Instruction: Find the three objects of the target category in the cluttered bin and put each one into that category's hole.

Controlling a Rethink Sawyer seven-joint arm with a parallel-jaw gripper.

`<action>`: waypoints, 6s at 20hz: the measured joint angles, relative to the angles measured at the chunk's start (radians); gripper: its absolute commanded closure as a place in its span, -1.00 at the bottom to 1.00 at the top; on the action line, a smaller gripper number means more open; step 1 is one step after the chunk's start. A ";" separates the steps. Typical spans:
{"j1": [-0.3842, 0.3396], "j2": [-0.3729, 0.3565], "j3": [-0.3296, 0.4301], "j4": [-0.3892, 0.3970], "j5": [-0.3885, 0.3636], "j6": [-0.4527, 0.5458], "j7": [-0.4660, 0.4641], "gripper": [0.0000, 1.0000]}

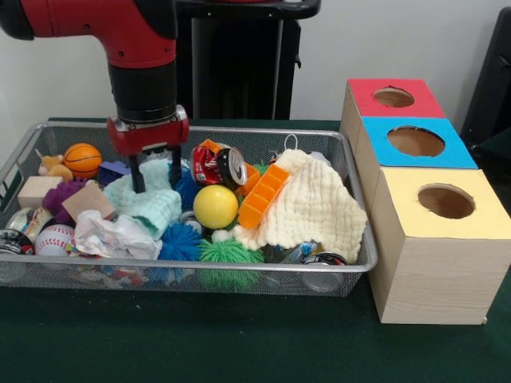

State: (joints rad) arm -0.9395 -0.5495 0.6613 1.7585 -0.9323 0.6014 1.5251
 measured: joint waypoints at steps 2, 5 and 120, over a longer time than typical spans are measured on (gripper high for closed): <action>-0.002 0.006 0.000 -0.005 -0.001 0.000 0.000 -1.00; 0.000 0.012 0.000 -0.009 -0.001 0.000 0.000 -1.00; -0.393 -0.509 0.399 0.408 0.255 0.134 -0.291 -1.00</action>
State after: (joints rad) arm -1.3329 -1.0586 1.0603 2.1662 -0.6774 0.7355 1.2341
